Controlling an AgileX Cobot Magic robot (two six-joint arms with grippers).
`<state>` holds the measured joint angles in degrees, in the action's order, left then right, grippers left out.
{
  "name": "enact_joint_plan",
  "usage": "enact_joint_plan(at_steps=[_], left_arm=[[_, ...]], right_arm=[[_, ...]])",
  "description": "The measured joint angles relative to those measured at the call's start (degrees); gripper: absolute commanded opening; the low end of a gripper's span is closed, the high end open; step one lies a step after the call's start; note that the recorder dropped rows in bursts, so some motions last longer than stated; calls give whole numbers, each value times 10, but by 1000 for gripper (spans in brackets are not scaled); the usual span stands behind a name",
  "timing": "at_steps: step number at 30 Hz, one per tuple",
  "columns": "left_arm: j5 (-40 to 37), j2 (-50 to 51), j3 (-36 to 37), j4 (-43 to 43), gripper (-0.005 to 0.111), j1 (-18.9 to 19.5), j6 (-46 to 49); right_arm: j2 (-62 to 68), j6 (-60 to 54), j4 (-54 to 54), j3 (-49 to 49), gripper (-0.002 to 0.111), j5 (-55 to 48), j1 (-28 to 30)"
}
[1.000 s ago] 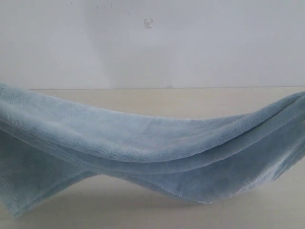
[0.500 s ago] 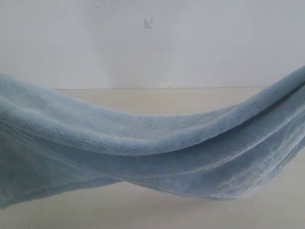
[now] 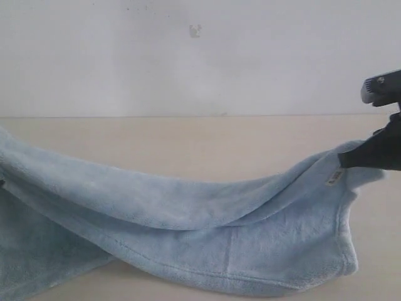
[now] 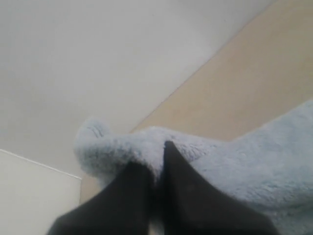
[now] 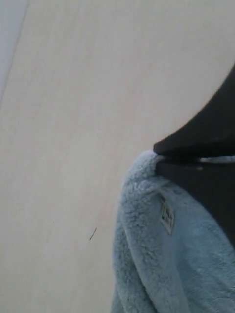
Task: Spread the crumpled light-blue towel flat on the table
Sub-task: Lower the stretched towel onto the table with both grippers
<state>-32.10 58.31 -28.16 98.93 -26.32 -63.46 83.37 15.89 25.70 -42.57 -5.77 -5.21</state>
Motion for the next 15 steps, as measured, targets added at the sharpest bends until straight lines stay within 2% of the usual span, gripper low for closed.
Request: enact_joint_plan(at_steps=[5,8,12,15], left_arm=[[-11,124,-18,3,4,9,-2],[-12,209,-51,5,4,26,-15],[-13,304,-105,5,4,47,-85],[-15,348,-132,5,4,54,-130]], right_arm=[[99,0,-1,-39,2,104,0],[147,0,-1,-85,16,99,0],[202,0,-1,-132,42,58,0],[224,0,-2,-141,51,41,0]])
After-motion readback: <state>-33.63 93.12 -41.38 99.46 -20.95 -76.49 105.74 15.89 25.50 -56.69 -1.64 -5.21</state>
